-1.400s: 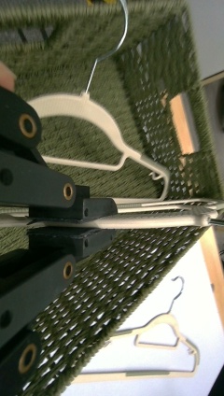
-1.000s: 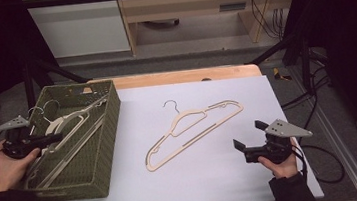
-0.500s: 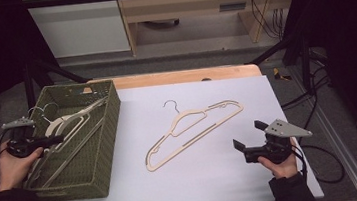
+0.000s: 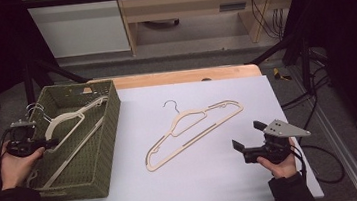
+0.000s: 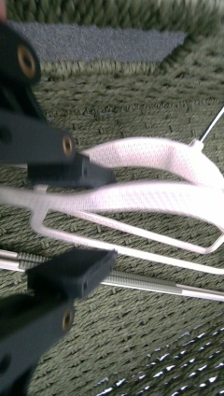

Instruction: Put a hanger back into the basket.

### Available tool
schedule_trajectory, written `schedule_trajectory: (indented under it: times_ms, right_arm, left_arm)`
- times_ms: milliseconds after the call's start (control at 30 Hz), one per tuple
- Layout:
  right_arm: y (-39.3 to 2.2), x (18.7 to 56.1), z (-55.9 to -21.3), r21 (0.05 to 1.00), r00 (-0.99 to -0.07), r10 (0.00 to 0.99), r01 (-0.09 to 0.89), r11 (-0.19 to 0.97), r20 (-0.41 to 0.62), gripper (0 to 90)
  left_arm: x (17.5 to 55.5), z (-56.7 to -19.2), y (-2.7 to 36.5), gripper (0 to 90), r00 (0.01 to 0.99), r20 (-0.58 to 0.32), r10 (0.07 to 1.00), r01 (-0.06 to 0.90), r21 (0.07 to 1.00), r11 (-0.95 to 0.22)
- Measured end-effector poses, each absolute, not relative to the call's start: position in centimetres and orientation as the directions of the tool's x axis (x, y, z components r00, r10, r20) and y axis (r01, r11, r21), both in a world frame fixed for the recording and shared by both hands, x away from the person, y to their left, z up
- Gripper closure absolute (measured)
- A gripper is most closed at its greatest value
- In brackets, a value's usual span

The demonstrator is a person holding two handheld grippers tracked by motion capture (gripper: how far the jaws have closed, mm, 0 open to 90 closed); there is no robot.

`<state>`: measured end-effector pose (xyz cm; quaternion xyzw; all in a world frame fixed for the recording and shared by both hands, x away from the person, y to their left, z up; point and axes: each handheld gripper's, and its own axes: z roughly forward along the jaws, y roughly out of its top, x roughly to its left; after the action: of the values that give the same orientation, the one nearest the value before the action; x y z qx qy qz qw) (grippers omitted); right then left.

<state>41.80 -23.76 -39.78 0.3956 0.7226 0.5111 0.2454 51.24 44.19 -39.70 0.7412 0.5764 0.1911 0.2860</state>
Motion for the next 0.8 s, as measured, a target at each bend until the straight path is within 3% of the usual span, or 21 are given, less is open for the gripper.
schedule_trajectory:
  times_ms: [400, 800]
  right_arm:
    - [-23.8, 41.8, -39.8, 0.934, -0.569, 0.821, 0.320, 0.162, 0.052, 2.8]
    - [-23.7, 41.8, -39.7, 0.935, -0.571, 0.819, 0.315, 0.162, 0.051, 2.8]
  left_arm:
    - [50.4, -39.0, 44.4, 38.4, 0.245, -0.059, 0.968, 0.740, 0.656, -0.147]
    - [48.9, -36.0, 41.0, 23.7, 0.367, -0.068, 0.928, 0.598, 0.782, -0.179]
